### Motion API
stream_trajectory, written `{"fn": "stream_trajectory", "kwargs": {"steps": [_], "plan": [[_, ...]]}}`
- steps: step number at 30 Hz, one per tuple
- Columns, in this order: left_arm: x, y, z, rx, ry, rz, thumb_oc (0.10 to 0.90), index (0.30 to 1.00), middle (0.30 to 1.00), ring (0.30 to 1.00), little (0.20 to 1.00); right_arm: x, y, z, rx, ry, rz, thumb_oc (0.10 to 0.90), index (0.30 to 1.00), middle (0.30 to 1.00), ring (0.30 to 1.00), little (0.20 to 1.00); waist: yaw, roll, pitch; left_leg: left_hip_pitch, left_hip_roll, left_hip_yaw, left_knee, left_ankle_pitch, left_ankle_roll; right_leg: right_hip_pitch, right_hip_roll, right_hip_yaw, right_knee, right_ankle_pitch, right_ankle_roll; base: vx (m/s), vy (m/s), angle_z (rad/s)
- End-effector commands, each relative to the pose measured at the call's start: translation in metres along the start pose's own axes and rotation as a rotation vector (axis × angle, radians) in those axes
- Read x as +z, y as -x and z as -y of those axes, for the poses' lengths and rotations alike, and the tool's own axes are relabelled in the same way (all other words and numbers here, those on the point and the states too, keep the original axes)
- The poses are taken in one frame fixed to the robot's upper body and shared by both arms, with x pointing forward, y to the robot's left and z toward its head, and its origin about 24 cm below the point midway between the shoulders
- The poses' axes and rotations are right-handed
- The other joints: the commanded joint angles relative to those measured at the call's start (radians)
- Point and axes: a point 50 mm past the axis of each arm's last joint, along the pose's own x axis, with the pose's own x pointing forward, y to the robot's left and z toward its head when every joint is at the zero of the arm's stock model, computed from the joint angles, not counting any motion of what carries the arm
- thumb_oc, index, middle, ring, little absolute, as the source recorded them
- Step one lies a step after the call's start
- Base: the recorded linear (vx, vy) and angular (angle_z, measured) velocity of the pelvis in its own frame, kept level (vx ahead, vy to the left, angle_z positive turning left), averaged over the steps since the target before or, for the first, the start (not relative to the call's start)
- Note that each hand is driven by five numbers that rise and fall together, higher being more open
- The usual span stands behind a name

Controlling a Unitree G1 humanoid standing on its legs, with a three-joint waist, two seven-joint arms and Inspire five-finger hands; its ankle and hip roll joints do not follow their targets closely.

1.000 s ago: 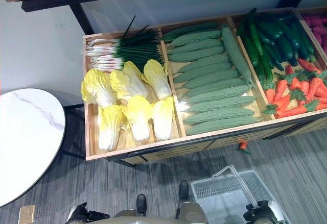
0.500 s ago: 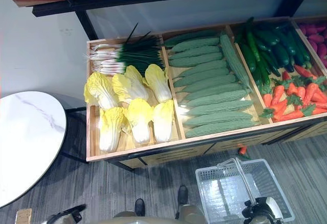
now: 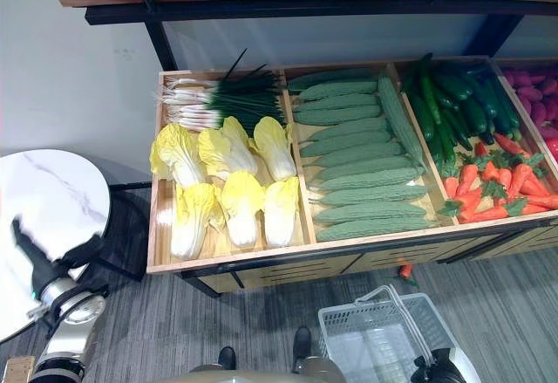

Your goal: Get the vegetables into the basket

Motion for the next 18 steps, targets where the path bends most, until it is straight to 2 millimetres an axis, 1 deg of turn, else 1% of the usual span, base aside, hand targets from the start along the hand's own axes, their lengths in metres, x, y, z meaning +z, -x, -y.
{"fn": "stream_trajectory", "kwargs": {"steps": [1, 3, 4, 5, 7, 8, 9, 10, 12, 15, 18], "plan": [[0.041, -0.017, 0.01, -0.146, 0.083, 0.208, 0.9, 1.0, 1.0, 1.0, 1.0, 0.007, -0.011, 0.036, -0.125, 0.004, -0.006, 0.4, 0.3, 0.3, 0.3, 0.3, -0.011, -0.022, -0.032, -0.033, 0.034, -0.047, -0.003, -0.009, -0.037, 0.008, -0.12, 0.028, 0.004, -0.013, 0.128, 0.0, 0.0, 0.0], [0.042, -0.016, 0.011, -0.163, 0.091, 0.21, 0.9, 1.0, 1.0, 1.0, 1.0, 0.008, -0.012, 0.036, -0.117, 0.009, 0.003, 0.4, 0.3, 0.3, 0.3, 0.3, -0.012, -0.022, -0.033, -0.032, 0.035, -0.045, -0.003, -0.01, -0.036, 0.008, -0.12, 0.029, 0.004, -0.012, 0.128, 0.0, 0.0, 0.0], [0.053, -0.012, 0.019, -0.235, 0.099, 0.259, 0.9, 1.0, 1.0, 1.0, 1.0, 0.009, -0.012, 0.036, -0.112, 0.009, 0.006, 0.4, 0.3, 0.3, 0.3, 0.3, -0.014, -0.02, -0.034, -0.032, 0.035, -0.045, -0.003, -0.011, -0.036, 0.008, -0.12, 0.032, 0.004, -0.012, 0.127, 0.0, 0.0, 0.0], [0.064, -0.003, 0.029, -0.347, 0.096, 0.319, 0.9, 1.0, 1.0, 1.0, 1.0, 0.013, -0.012, 0.035, -0.098, 0.007, 0.018, 0.4, 0.3, 0.3, 0.3, 0.3, -0.019, -0.019, -0.035, -0.031, 0.035, -0.04, -0.003, -0.012, -0.034, 0.006, -0.12, 0.036, 0.004, -0.01, 0.127, 0.0, 0.006, -0.04], [0.062, -0.002, 0.03, -0.354, 0.093, 0.316, 0.9, 1.0, 1.0, 1.0, 1.0, 0.014, -0.012, 0.035, -0.094, 0.007, 0.026, 0.4, 0.3, 0.3, 0.3, 0.3, -0.02, -0.019, -0.036, -0.031, 0.035, -0.037, -0.003, -0.013, -0.033, 0.004, -0.119, 0.039, 0.004, -0.01, 0.127, 0.0, 0.002, -0.02], [0.061, 0.004, 0.039, -0.405, 0.093, 0.308, 0.9, 1.0, 1.0, 1.0, 1.0, 0.016, -0.012, 0.034, -0.086, 0.008, 0.037, 0.4, 0.3, 0.3, 0.3, 0.3, -0.023, -0.019, -0.038, -0.03, 0.034, -0.031, -0.003, -0.014, -0.033, 0.002, -0.117, 0.044, 0.004, -0.009, 0.127, 0.0, -0.001, -0.04], [0.061, 0.004, 0.039, -0.405, 0.093, 0.308, 0.9, 1.0, 1.0, 1.0, 1.0, 0.016, -0.012, 0.034, -0.086, 0.008, 0.037, 0.4, 0.3, 0.3, 0.3, 0.3, -0.022, -0.019, -0.038, -0.03, 0.034, -0.031, -0.003, -0.014, -0.033, 0.002, -0.117, 0.044, 0.004, -0.009, 0.127, 0.01, -0.004, -0.08], [0.06, 0.01, 0.047, -0.444, 0.095, 0.296, 0.9, 1.0, 1.0, 1.0, 1.0, 0.018, -0.012, 0.032, -0.079, 0.009, 0.04, 0.4, 0.3, 0.3, 0.3, 0.3, -0.026, -0.02, -0.04, -0.027, 0.032, -0.028, -0.003, -0.016, -0.031, 0.001, -0.116, 0.048, 0.004, -0.009, 0.126, 0.01, -0.005, -0.09], [0.059, 0.012, 0.049, -0.447, 0.096, 0.288, 0.9, 1.0, 1.0, 1.0, 1.0, 0.019, -0.012, 0.031, -0.078, 0.007, 0.045, 0.4, 0.3, 0.3, 0.3, 0.3, -0.026, -0.02, -0.041, -0.027, 0.032, -0.025, -0.003, -0.016, -0.031, 0.001, -0.116, 0.05, 0.004, -0.008, 0.126, 0.01, -0.006, -0.06], [0.057, 0.02, 0.058, -0.474, 0.111, 0.265, 0.9, 1.0, 1.0, 1.0, 1.0, 0.017, -0.011, 0.028, -0.075, 0.005, 0.04, 0.4, 0.3, 0.3, 0.3, 0.3, -0.03, -0.023, -0.044, -0.024, 0.035, -0.022, -0.003, -0.018, -0.03, -0.001, -0.113, 0.055, 0.004, -0.01, 0.125, 0.01, -0.014, -0.02], [0.054, 0.022, 0.059, -0.485, 0.109, 0.245, 0.9, 1.0, 1.0, 1.0, 1.0, 0.018, -0.011, 0.026, -0.07, 0.0, 0.039, 0.4, 0.3, 0.3, 0.3, 0.3, -0.03, -0.024, -0.045, -0.023, 0.036, -0.02, -0.003, -0.018, -0.03, -0.001, -0.111, 0.058, 0.004, -0.011, 0.125, 0.0, 0.0, 0.0]]}}
